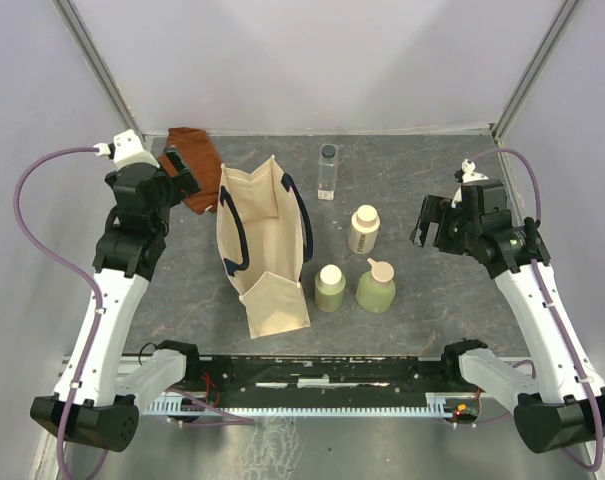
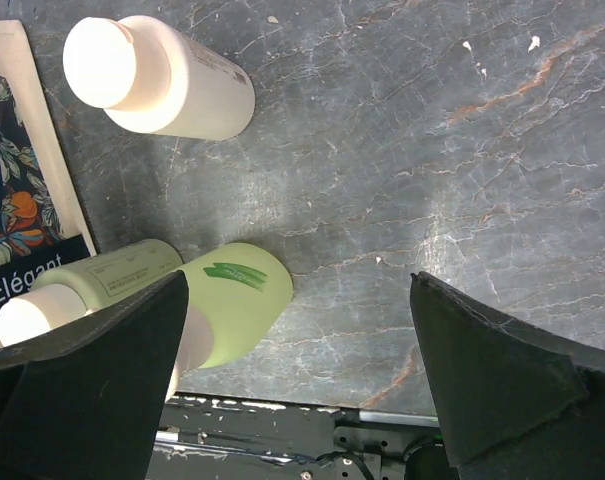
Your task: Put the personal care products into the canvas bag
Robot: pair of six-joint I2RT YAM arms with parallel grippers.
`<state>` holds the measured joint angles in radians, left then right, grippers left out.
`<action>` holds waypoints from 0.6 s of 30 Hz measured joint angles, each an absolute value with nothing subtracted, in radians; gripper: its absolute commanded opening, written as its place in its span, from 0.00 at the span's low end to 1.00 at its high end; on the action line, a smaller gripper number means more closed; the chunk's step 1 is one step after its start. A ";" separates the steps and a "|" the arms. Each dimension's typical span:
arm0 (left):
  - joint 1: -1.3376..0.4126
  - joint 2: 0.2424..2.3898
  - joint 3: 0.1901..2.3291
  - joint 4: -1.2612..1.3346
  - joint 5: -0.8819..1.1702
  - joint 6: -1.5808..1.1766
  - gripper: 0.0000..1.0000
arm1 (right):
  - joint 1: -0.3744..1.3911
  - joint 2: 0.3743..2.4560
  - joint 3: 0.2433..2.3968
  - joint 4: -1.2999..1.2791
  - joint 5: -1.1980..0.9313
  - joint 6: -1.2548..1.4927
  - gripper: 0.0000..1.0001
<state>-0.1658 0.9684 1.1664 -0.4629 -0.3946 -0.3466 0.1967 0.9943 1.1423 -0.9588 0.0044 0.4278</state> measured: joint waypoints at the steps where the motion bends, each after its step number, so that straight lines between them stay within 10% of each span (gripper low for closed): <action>1: -0.166 0.973 1.167 -0.464 -0.400 -0.347 1.00 | 0.197 0.994 1.142 -0.958 0.006 0.430 1.00; 18: -0.165 0.896 1.190 -0.450 -0.559 -0.366 1.00 | 0.197 0.754 1.049 -0.818 0.053 0.456 1.00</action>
